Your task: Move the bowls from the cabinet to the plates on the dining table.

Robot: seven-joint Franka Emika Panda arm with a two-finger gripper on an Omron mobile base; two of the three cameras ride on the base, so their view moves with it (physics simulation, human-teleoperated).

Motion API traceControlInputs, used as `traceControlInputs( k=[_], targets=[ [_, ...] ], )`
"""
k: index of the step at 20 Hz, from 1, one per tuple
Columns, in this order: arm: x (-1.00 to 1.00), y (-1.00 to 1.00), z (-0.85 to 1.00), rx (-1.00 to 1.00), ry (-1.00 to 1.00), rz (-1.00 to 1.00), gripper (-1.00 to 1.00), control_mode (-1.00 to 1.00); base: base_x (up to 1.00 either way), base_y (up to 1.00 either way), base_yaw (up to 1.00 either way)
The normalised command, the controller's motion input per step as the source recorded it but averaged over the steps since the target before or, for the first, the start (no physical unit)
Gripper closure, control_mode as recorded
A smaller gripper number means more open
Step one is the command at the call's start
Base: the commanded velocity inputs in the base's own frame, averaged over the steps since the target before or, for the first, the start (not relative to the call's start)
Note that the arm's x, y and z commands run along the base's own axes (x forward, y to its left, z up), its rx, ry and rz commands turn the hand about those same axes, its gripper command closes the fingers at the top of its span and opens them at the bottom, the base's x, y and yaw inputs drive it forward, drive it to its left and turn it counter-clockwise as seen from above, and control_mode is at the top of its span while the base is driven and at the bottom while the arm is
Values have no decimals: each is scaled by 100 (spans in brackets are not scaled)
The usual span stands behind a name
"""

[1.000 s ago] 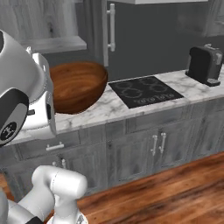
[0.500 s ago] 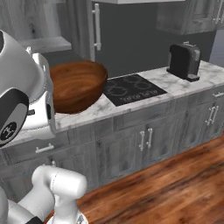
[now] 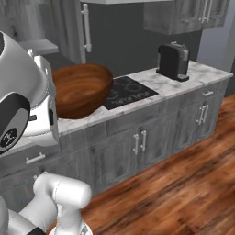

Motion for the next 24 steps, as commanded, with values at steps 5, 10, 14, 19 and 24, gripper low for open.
traceControlInputs(
  k=[5, 10, 14, 19, 24],
  targets=[
    [0, 0, 0, 0, 0, 0, 100, 100, 0, 4, -25],
    [0, 0, 0, 0, 0, 0, 100, 100, 0, 4, -25],
    [0, 0, 0, 0, 0, 0, 100, 100, 0, 4, -25],
    [0, 0, 0, 0, 0, 0, 100, 100, 0, 4, -25],
    [0, 0, 0, 0, 0, 0, 100, 100, 0, 4, -25]
  ],
)
